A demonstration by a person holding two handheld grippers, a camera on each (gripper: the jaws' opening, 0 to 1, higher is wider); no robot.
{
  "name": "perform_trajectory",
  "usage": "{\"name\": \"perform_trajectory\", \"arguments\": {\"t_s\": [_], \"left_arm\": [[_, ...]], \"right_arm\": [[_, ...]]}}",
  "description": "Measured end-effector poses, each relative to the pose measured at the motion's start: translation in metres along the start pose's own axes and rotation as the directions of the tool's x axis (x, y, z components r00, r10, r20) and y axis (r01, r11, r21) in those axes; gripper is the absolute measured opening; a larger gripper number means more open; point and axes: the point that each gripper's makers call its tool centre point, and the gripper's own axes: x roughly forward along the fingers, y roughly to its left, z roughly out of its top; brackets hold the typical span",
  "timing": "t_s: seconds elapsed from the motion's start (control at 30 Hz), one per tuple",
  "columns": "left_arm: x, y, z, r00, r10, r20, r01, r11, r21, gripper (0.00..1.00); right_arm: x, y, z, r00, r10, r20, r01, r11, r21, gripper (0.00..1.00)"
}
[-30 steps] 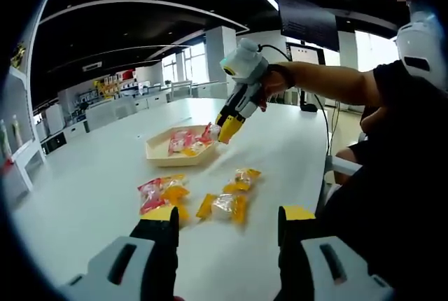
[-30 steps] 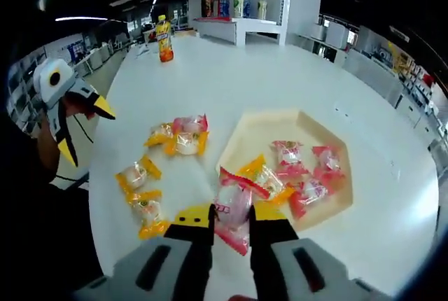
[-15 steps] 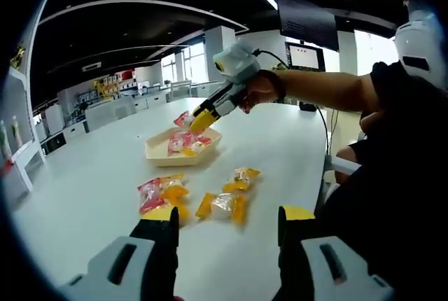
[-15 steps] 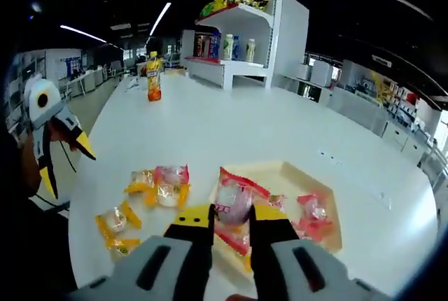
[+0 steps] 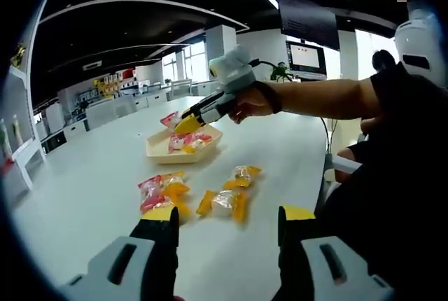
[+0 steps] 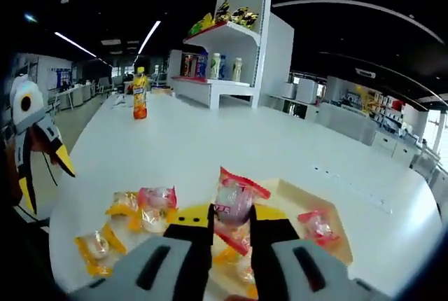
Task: Pick up the marshmallows scattered on the table and place them into the bowl on the table
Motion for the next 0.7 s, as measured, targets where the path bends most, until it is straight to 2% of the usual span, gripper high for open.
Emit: {"name": "perform_trajectory", "arguments": {"t_s": [0.23,0.7], "left_arm": [[0.0021,-0.0012,-0.0003,1.000,-0.006,0.001,0.006,1.000,-0.001,0.56],[0.0022,0.0002,-0.0013,1.000,-0.004,-0.004,0.004,1.000,-0.003,0.56]], "right_arm": [[0.0036,-0.0002,-0.0075,1.000,-0.009,-0.014,0.009,1.000,0.000,0.20],[0.0091,-0.0061,-0.0066,1.000,-0.021,-0.001,0.021,1.000,0.017,0.20]]}}
